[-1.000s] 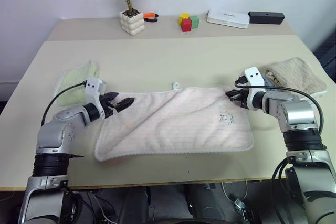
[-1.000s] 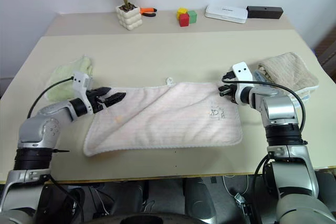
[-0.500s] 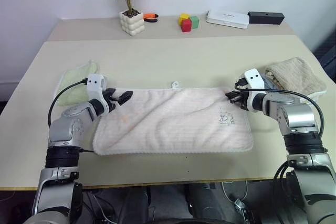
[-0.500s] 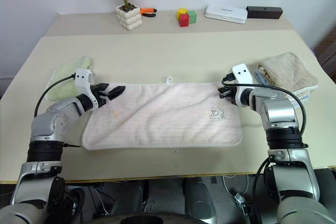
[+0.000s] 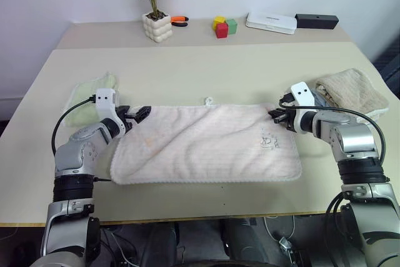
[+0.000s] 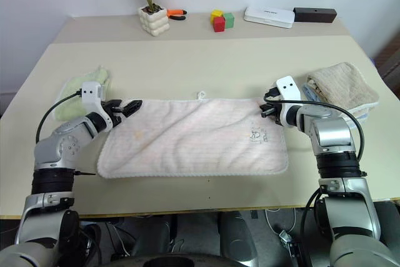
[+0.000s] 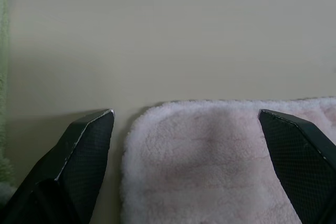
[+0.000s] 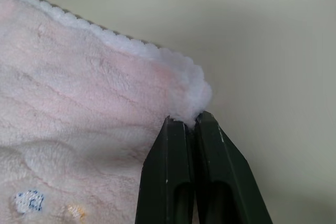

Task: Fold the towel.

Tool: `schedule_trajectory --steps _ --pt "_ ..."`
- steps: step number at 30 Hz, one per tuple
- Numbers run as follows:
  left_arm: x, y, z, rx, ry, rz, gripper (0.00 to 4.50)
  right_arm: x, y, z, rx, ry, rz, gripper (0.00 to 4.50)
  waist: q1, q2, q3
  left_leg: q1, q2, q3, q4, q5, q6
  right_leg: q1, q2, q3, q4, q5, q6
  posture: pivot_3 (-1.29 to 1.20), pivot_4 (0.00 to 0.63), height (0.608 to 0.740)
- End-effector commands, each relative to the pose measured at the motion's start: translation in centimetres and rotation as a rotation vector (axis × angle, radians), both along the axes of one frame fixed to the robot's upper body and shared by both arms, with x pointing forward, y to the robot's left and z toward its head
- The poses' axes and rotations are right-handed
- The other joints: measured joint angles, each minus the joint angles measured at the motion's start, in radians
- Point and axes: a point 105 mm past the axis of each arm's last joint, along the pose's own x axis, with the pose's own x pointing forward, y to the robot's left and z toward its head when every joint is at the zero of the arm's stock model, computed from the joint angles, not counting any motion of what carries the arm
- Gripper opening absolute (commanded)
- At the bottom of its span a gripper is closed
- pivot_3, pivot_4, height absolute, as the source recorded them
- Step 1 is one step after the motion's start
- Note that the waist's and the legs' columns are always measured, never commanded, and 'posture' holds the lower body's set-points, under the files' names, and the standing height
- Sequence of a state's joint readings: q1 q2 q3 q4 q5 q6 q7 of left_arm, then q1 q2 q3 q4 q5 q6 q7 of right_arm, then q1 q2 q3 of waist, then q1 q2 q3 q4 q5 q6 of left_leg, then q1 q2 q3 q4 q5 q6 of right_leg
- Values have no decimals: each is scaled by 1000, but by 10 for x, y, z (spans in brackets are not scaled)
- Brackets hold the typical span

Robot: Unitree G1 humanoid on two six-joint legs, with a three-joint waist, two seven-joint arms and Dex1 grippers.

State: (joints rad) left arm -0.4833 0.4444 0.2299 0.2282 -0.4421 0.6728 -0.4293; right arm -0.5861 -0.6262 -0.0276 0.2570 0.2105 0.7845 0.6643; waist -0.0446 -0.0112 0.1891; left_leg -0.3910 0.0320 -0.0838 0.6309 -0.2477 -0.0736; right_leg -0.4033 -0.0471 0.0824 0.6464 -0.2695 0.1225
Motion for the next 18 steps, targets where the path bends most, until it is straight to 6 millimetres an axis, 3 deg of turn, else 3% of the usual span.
schedule_trajectory --steps 1,3,9,10,14,18 --pt "-1 2 -23 -50 134 37 4004 -3 1 -5 -6 17 6 0 0 1 -1 0 0 0 0 0 0 0 0 0 0 0 0 0 150 740" --pt "0 -3 -27 -105 182 38 3228 -3 1 -5 -9 14 8 0 0 1 -1 1 0 0 0 0 0 1 0 0 0 0 0 0 150 740" --pt "1 -15 -23 -145 212 -14 284 -4 -2 -2 -9 4 -6 0 2 1 -2 1 0 0 0 0 0 2 0 0 0 0 0 0 150 740" --pt "1 -16 -22 -148 213 -22 84 -5 -2 -3 -10 5 -7 0 3 1 -2 1 0 0 0 0 0 2 0 0 0 0 0 0 150 740" --pt "1 -17 -16 -127 184 -43 84 -6 -3 -4 -6 4 -12 0 3 1 -2 1 -1 0 0 0 0 2 0 0 0 0 0 0 150 740" --pt "10 -17 9 -154 59 -34 84 -2 -3 1 7 -30 -30 0 4 1 -1 1 -1 0 0 0 0 2 0 0 -1 0 0 0 150 740"
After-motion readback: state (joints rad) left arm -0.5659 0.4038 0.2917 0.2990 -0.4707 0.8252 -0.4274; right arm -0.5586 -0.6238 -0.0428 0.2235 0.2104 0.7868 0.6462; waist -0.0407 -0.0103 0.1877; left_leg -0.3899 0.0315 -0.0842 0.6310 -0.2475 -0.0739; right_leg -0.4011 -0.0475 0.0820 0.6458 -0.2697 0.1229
